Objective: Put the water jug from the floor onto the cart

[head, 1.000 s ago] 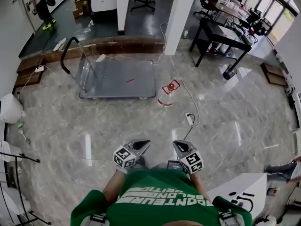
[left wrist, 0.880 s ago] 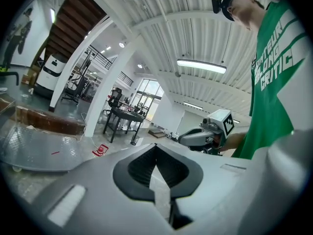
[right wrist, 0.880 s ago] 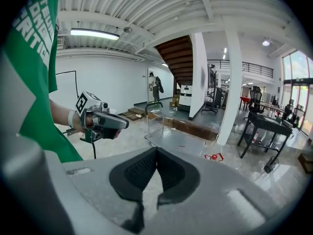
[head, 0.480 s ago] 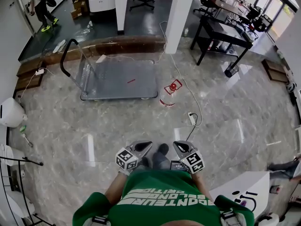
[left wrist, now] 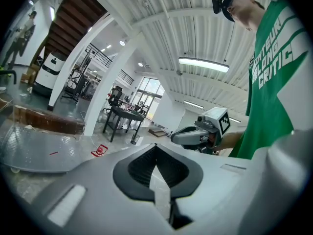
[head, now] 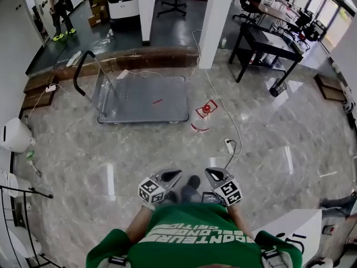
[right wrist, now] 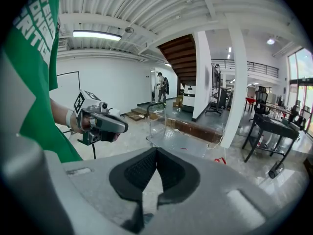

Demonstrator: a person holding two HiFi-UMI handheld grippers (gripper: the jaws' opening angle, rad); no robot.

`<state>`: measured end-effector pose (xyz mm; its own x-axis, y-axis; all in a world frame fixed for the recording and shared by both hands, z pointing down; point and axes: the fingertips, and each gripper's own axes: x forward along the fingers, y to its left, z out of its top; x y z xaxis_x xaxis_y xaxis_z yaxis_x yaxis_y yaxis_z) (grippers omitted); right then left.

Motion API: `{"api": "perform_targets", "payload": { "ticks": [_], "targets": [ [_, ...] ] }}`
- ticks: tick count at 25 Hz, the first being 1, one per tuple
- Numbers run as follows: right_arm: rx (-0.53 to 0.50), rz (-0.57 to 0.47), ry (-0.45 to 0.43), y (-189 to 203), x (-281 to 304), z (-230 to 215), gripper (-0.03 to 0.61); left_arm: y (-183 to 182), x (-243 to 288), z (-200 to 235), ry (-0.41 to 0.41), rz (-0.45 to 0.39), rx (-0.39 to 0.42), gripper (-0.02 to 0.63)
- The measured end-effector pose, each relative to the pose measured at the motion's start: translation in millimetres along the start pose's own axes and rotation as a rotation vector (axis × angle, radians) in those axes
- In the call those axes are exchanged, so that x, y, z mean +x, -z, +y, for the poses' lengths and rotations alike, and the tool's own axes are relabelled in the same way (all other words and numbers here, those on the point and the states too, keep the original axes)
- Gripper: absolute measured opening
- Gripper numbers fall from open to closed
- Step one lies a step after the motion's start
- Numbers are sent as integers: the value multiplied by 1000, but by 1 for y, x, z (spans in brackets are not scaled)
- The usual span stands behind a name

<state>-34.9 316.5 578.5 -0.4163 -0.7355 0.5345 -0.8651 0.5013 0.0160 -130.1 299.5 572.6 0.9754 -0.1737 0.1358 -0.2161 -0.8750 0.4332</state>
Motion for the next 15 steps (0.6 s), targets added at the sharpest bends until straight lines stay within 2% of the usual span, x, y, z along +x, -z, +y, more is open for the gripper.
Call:
{"api": "perform_targets", "payload": {
  "ticks": [6,15],
  "targets": [
    [21,20,18,8,-3,-29,-7,-5,32,-2,28,19,-3,9],
    [49,-3,49,11,-8,-83,-7,-21,88,-2,84,47,22,9]
  ]
}}
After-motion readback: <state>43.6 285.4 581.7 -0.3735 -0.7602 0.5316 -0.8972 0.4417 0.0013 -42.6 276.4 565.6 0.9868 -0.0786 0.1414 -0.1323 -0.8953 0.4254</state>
